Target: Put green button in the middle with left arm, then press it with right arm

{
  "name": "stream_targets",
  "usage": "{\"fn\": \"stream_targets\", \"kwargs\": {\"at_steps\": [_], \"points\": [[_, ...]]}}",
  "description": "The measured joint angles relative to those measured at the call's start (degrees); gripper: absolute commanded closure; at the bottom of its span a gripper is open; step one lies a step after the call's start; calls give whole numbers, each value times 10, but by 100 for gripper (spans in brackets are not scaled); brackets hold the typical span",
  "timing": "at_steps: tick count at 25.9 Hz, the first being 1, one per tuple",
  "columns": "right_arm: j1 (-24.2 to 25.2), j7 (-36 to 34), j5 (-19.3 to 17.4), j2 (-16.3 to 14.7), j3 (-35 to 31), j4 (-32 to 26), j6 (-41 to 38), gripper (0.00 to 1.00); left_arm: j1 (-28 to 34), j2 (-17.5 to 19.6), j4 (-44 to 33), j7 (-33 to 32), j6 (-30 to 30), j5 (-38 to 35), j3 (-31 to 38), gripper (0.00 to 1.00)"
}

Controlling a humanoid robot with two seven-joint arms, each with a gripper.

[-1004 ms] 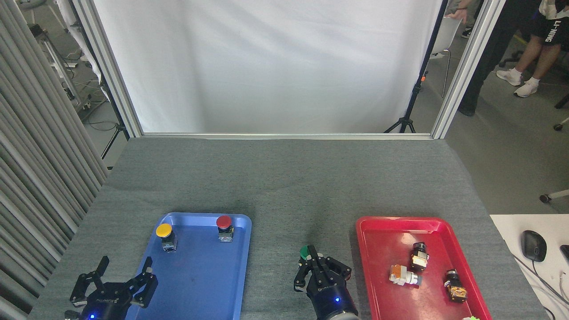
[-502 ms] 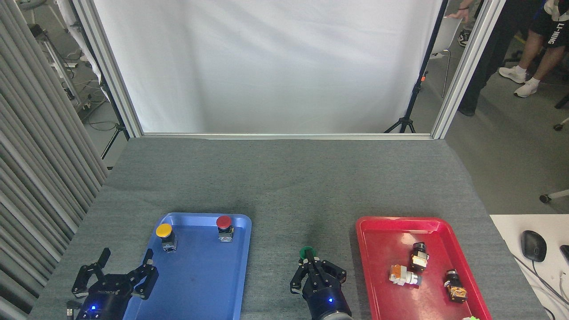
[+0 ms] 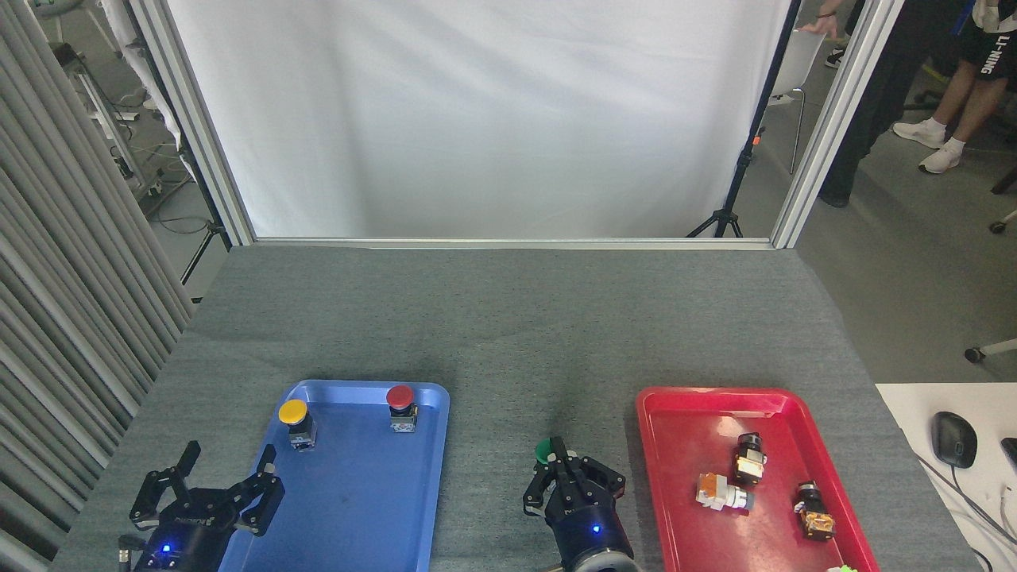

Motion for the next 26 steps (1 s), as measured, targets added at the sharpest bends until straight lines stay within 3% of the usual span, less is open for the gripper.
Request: {"fn": "stream_targets", "kwargs": {"at_steps": [2, 4, 9, 12, 26], "points": [[1, -1, 0, -2, 0, -15, 0, 96, 2, 0, 0, 0, -3, 0, 0, 0], [4, -5, 0, -4, -1, -28, 0, 85, 3, 0, 0, 0, -7, 0, 0, 0], [23, -6, -2, -11, -13, -60, 0, 21, 5, -1, -3, -2, -14, 0, 0, 0], [46, -8, -4, -22, -34, -92, -2, 2, 5, -3, -7, -5, -18, 0, 0, 0], [115, -18, -33, -69, -112, -173, -9, 1, 4, -18, -23, -8, -36, 2, -2, 0]]}}
